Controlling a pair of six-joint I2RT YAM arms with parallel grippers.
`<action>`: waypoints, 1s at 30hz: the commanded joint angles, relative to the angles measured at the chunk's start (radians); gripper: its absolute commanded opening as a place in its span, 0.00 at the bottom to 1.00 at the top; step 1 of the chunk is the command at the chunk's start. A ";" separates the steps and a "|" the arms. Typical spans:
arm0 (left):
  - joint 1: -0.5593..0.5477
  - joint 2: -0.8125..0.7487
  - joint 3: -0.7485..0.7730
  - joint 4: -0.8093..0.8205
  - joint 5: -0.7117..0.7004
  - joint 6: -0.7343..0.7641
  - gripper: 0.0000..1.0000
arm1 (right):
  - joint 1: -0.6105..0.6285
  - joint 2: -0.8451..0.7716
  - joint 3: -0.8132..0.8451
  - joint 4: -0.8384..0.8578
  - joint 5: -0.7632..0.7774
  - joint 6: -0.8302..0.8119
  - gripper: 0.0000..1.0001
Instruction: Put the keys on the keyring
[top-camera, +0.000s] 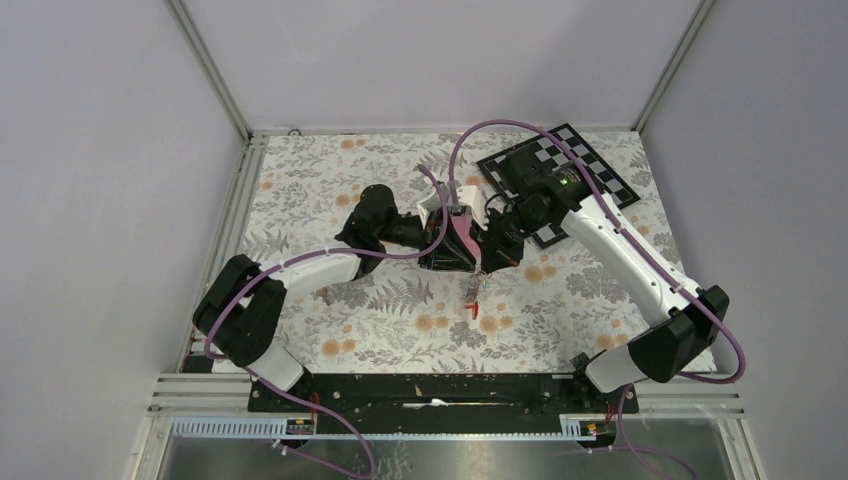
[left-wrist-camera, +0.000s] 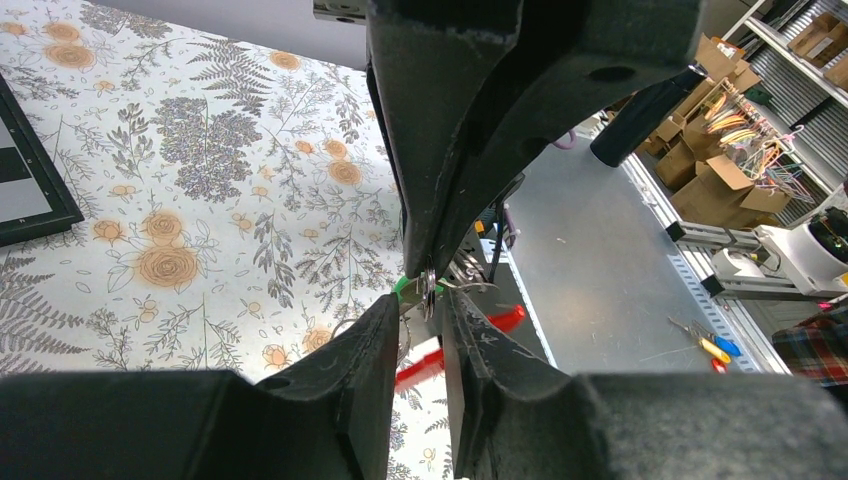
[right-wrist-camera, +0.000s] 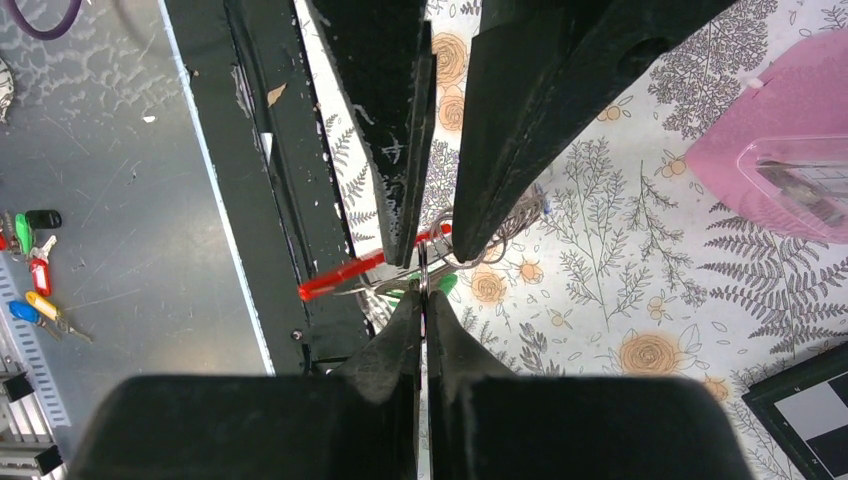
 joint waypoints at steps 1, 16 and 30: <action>-0.014 -0.020 0.052 0.036 -0.012 -0.005 0.25 | 0.008 -0.008 -0.004 0.017 -0.039 -0.004 0.00; -0.037 -0.003 0.053 0.044 -0.028 -0.015 0.22 | 0.008 0.000 -0.006 0.027 -0.045 0.008 0.00; -0.055 0.011 0.033 0.101 -0.028 -0.059 0.21 | 0.008 -0.002 -0.011 0.042 -0.039 0.021 0.00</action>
